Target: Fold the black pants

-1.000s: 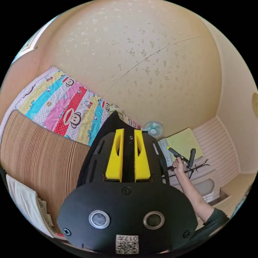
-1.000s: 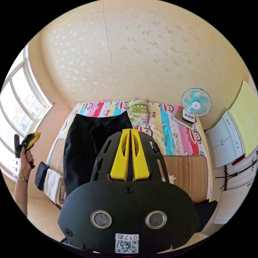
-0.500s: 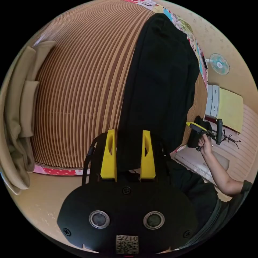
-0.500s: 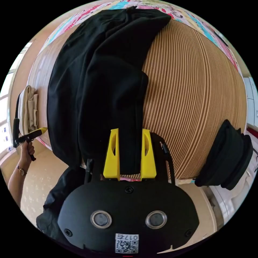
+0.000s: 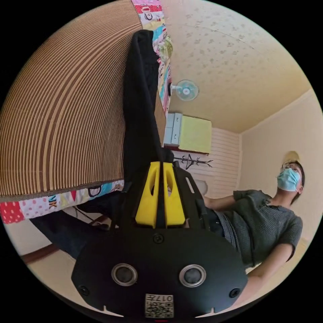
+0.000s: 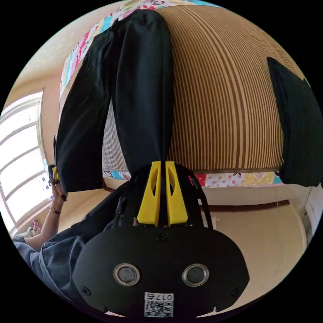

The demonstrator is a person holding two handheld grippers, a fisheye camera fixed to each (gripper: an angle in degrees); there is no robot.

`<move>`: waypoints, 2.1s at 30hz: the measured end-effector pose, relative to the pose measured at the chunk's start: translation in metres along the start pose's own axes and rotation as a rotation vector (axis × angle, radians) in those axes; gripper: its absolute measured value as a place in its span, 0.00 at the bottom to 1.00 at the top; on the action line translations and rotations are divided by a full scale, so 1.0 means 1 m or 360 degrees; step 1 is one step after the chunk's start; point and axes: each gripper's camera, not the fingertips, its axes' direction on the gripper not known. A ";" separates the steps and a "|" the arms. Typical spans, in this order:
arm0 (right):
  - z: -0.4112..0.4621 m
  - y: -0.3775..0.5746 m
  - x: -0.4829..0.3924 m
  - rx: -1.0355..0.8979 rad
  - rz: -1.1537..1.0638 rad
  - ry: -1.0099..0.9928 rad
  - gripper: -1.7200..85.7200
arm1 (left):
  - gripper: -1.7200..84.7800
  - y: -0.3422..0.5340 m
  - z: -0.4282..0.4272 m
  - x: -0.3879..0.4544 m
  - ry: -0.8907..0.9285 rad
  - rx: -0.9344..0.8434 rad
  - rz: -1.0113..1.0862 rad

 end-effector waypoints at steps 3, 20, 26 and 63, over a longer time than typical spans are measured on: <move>0.002 0.005 0.037 -0.0019 0.0154 0.0060 0.05 | 0.01 0.035 -0.019 -0.062 -0.0445 0.0168 -0.0585; -0.035 0.060 -0.023 -0.0144 -0.1099 -0.0423 0.05 | 0.17 0.012 0.215 0.151 -0.0685 -0.0311 0.0240; -0.021 0.074 -0.062 -0.0225 -0.1469 -0.0433 0.05 | 0.24 -0.029 0.328 0.203 -0.1248 -0.0639 0.0441; 0.000 -0.322 -0.170 0.0417 -0.0557 0.0776 0.05 | 0.03 0.081 0.210 0.045 -0.0329 -0.0406 0.0294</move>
